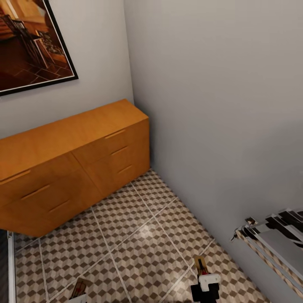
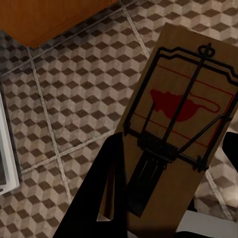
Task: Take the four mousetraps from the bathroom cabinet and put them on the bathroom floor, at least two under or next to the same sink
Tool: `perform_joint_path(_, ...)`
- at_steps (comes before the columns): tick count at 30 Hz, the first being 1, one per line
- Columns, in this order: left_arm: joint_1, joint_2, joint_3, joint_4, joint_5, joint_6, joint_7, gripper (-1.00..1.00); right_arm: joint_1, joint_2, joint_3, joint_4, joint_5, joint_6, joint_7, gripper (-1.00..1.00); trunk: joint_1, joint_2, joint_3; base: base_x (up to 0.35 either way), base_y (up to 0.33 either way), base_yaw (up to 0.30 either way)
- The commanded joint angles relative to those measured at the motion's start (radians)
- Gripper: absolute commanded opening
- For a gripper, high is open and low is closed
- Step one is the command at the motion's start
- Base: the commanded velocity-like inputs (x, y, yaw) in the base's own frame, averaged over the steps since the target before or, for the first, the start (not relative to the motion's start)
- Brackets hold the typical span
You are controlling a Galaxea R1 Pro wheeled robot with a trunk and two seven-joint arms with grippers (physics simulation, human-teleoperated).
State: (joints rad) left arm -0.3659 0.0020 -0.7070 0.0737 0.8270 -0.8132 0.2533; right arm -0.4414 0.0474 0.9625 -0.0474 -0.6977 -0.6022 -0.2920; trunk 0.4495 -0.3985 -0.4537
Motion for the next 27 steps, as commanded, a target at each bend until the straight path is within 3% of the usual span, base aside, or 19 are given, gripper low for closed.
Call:
perform_joint_path(1, -0.001, -0.001, -0.006, 0.002, -0.006, -0.001, 0.012, -1.0, 0.0, 0.0, 0.009, 0.0, -0.003, -0.001, -0.009, -1.0, 0.001, -0.001, 0.0, 0.0, 0.0, 0.0)
perform_joint_path(27, -0.001, -0.002, -0.006, 0.002, -0.006, -0.001, 0.012, -1.0, 0.0, 0.0, 0.009, 0.0, -0.003, -0.001, -0.009, -1.0, 0.001, -0.001, 0.042, 0.0, 0.0, 0.0)
